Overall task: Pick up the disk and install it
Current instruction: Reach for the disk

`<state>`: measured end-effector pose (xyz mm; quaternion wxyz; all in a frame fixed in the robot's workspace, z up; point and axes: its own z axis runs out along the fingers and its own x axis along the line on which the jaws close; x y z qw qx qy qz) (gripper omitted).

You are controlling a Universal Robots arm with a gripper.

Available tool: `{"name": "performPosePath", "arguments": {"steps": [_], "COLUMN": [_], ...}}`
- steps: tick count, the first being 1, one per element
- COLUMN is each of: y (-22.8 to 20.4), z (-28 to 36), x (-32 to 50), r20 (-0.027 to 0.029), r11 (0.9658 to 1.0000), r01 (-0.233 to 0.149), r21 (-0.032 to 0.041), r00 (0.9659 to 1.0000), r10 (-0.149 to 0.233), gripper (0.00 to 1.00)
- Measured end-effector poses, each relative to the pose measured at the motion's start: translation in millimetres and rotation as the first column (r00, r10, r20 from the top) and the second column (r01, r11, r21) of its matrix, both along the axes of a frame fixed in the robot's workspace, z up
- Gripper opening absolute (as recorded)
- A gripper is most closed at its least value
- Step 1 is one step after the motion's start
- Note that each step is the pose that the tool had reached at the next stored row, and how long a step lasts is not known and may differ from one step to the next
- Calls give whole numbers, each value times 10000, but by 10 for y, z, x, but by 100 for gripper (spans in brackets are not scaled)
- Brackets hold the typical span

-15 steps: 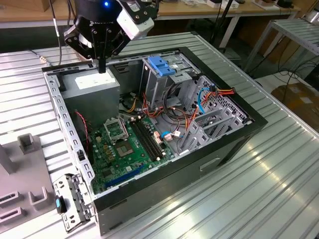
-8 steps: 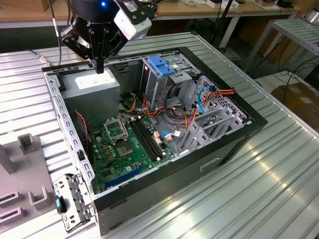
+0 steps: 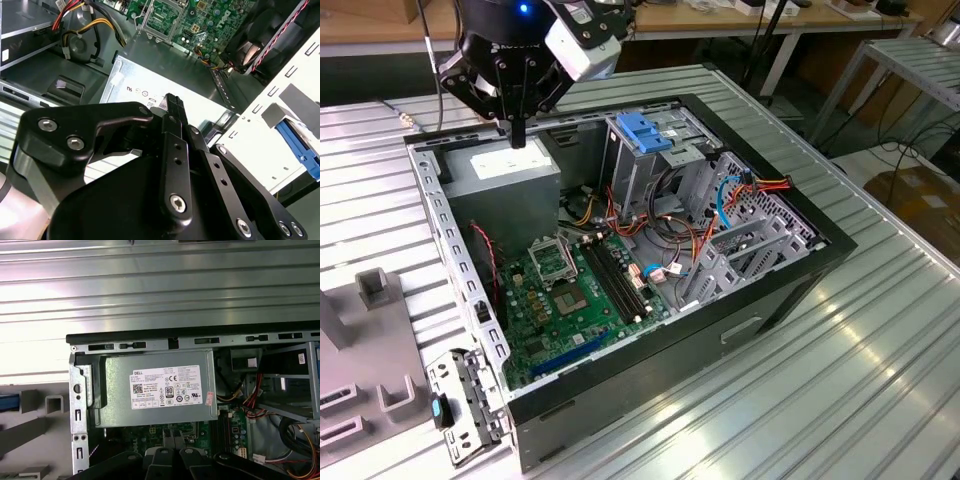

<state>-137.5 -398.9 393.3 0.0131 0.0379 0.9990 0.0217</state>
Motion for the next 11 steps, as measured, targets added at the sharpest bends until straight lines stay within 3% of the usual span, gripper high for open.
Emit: {"name": "performPosePath", "arguments": {"steps": [11], "y": [0], "z": [0], "x": [-42], "r20": [-1], "r11": [10000], "r01": [0], "r21": [0], "r00": [10000], "r10": [0], "gripper": [11]}}
